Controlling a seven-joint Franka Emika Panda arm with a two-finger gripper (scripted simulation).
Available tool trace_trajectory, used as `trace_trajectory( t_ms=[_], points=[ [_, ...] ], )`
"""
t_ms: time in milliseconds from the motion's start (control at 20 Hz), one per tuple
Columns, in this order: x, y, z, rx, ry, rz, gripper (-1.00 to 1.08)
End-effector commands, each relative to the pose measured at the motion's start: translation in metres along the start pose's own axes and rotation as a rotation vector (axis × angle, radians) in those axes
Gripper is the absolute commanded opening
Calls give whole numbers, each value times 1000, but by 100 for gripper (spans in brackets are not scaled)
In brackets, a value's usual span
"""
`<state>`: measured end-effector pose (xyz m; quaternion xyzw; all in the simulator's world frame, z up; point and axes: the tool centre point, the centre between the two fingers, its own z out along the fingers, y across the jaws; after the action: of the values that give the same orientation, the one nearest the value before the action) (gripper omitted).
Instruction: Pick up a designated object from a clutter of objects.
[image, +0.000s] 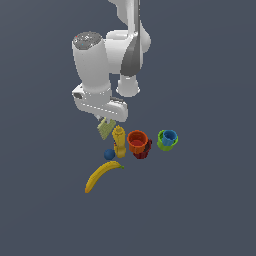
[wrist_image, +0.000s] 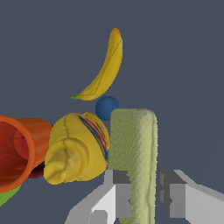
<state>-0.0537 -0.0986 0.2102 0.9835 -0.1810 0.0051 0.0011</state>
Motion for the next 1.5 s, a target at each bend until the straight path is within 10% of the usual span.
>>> trace_trajectory(
  t_ms=[0, 700, 1450],
  points=[
    [-6, -7, -26, -1, -1, 0, -100],
    [-27, -36, -126, -1, -9, -2, -100],
    [-28, -41, -144, 0, -11, -2, -100]
  ],
)
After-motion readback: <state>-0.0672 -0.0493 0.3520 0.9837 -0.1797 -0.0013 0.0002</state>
